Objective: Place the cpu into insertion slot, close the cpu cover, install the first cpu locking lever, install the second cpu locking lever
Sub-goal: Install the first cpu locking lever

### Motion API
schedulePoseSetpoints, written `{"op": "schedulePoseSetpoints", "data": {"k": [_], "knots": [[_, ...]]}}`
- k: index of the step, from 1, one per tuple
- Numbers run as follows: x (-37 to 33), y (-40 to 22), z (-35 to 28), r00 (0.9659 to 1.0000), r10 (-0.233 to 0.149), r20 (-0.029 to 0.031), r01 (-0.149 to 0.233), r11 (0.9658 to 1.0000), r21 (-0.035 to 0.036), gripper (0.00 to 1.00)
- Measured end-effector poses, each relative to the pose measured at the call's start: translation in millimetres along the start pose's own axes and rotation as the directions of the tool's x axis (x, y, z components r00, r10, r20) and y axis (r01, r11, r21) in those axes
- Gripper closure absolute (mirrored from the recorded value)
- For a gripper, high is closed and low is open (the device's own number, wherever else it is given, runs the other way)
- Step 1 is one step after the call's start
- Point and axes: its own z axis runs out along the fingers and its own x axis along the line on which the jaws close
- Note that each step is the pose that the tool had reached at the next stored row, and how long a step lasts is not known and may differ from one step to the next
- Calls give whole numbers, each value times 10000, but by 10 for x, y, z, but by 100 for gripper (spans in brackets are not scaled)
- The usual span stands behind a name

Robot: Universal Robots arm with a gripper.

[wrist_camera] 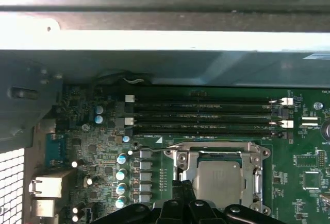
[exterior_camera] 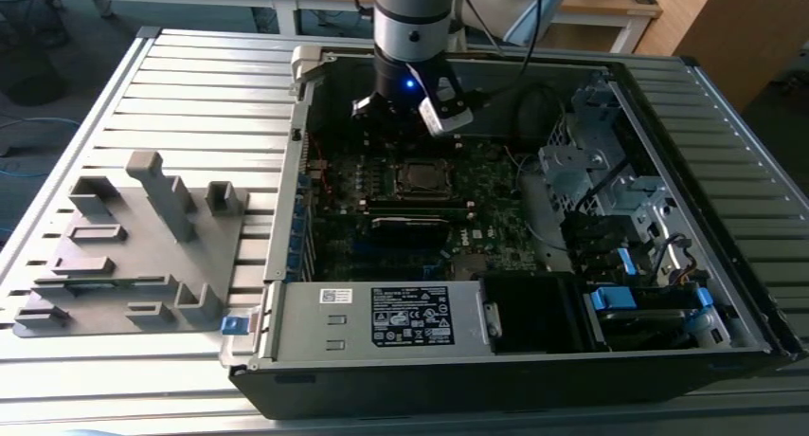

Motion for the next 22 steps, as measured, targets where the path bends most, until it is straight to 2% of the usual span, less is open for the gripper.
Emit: {"op": "schedulePoseSetpoints", "data": {"k": [16, 22], "knots": [[228, -5, -3, 10000, 1, 6, -1, 10000, -1, 89], [257, -5, -9, 10000, -2, 7, 2, 10000, 1, 89]]}}
